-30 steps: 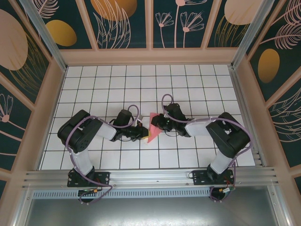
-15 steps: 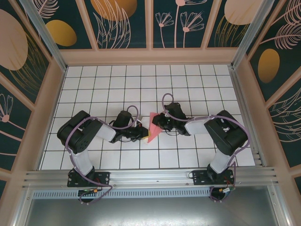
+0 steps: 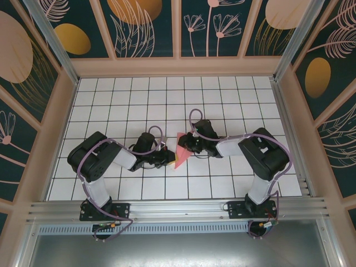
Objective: Fold a paper plane with a square sheet of paper (pick it up from the middle)
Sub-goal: Fourth fold the wing at the center of the table.
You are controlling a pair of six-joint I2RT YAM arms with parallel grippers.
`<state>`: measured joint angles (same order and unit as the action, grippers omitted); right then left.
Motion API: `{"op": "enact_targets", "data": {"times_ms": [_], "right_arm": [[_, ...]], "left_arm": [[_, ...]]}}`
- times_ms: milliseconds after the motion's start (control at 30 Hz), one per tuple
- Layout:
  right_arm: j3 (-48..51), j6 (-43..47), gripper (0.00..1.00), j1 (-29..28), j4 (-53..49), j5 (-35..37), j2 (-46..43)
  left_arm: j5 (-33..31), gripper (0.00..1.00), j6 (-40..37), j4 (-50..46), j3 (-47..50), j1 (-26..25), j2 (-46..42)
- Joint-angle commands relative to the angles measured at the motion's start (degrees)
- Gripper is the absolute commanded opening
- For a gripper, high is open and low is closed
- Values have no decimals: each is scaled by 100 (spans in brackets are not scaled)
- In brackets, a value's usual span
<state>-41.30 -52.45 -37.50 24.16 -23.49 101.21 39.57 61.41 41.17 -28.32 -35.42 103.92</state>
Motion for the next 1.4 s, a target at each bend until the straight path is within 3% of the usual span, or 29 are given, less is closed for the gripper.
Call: {"op": "enact_targets", "data": {"times_ms": [0, 700, 833, 1033, 1367], "right_arm": [[-93, 108, 20, -12, -33, 5, 35], [-138, 156, 19, -16, -461, 207, 464], [-116, 182, 18, -21, -607, 283, 477], [-98, 224, 18, -19, -647, 294, 496], [-120, 252, 18, -30, -776, 370, 553]], "left_arm": [[-519, 0, -18, -694, 203, -18, 191], [-439, 0, -317, -1129, 11, -18, 224], [-371, 11, -512, -1356, -71, -18, -4], [-215, 9, -890, -1869, -244, -18, -236], [-72, 16, -1190, -2261, -270, -18, -393]]}}
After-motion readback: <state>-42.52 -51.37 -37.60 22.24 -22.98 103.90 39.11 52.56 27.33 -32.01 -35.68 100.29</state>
